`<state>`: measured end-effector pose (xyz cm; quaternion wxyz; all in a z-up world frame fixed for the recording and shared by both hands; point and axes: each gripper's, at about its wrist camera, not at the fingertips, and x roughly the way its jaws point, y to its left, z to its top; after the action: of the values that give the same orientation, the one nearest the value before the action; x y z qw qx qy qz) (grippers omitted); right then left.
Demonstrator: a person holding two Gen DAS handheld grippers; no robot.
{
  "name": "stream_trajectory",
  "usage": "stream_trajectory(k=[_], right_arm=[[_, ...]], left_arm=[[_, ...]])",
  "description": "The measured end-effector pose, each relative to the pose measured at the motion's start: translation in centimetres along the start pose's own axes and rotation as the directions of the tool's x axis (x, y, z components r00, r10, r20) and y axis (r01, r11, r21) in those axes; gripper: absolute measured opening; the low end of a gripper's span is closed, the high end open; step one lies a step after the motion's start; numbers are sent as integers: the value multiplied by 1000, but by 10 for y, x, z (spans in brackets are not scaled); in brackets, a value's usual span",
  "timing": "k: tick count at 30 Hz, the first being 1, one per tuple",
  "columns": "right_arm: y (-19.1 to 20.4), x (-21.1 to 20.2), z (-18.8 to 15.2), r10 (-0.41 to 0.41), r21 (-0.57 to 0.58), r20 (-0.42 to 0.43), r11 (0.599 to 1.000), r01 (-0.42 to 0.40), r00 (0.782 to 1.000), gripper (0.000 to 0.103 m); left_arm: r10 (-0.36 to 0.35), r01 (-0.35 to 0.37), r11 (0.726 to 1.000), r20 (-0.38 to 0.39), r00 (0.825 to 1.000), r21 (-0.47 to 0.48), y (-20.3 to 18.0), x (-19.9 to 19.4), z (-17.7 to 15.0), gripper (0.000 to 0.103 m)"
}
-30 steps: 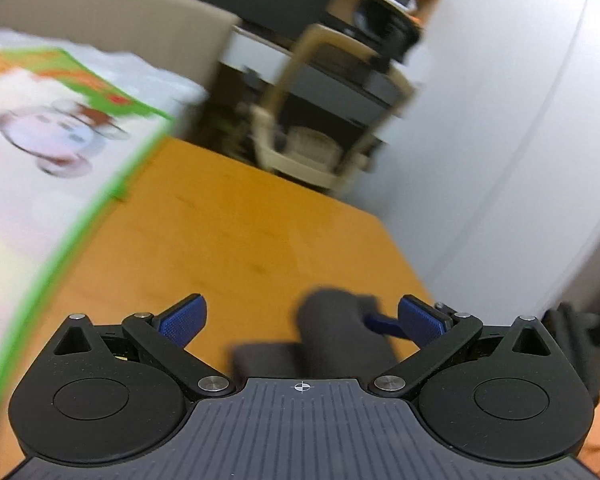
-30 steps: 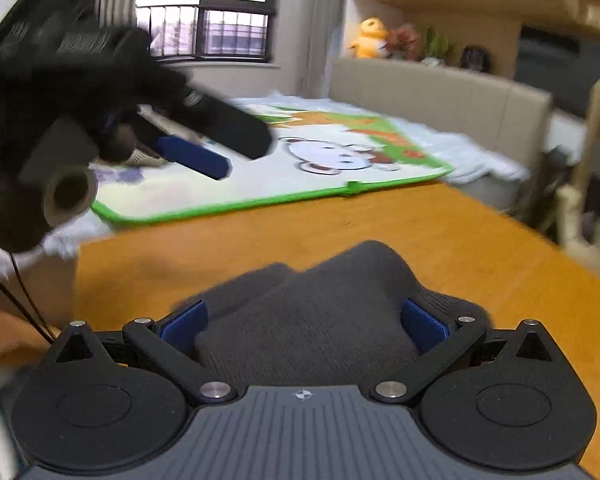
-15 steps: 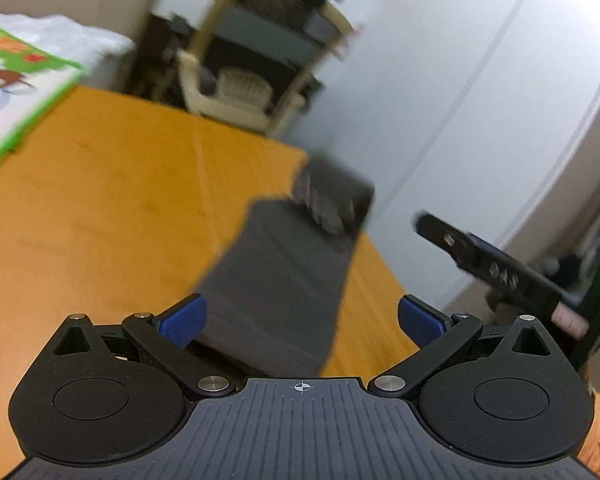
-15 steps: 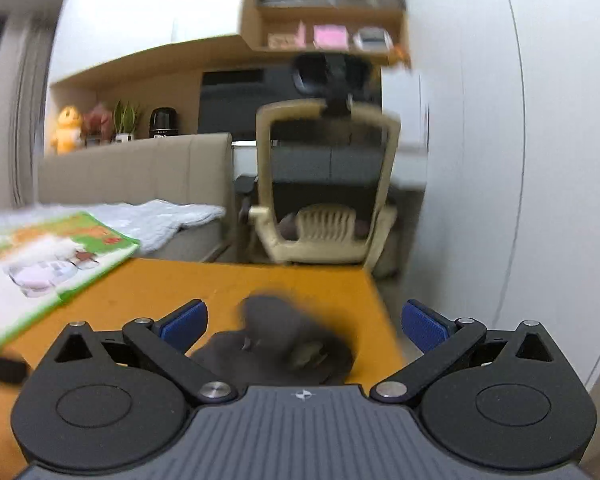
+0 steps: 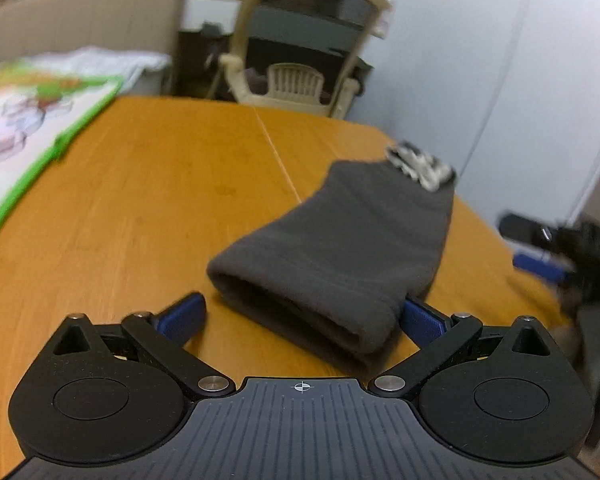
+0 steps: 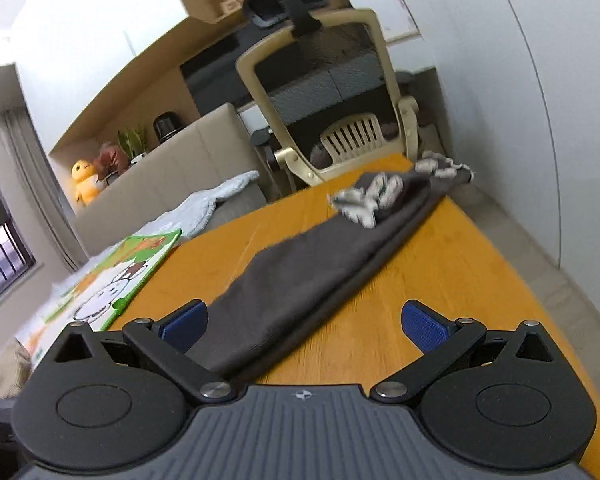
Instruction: Fold clothes
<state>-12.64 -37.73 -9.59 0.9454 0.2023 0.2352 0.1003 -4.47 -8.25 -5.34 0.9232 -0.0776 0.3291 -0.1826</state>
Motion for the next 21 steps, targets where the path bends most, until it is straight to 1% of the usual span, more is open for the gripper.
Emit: stream_trajectory(k=[2,3,4,6,8,9,15,17,21], right_arm=[[3,24,20,36,41,60,998,-39,998,103],[-6,24,14,68,75,78,994,-74,995,103],[-13,31,13,97,108,67,989,-104,993,103],[-28,47,11,133,183,72,972,-144,988,103],[-36,63,11,157,252,92,952,-176,983,103],[-38,69,14,156,266,103,947,-178,982,103],[-18,128,29,149,245,117,954,-174,982,103],[-21,140,31,148,246,123,953,-174,981,103],[-10,155,44,134,240,132,957,-163,982,103]], left_arm=[[-18,18,999,20,1000,-36,9,2,5,103],[-22,23,998,25,999,-53,11,2,8,103],[-20,21,998,28,999,-56,11,0,7,103],[-7,8,999,29,1000,-50,8,-1,6,103],[12,-11,999,27,1000,-35,0,-10,-1,103],[19,-18,999,26,999,-32,-5,-12,-1,103],[30,-29,999,24,999,-21,-8,-23,-8,103],[29,-28,999,28,999,-28,-4,-24,-8,103],[15,-13,999,38,999,-50,3,-27,-7,103]])
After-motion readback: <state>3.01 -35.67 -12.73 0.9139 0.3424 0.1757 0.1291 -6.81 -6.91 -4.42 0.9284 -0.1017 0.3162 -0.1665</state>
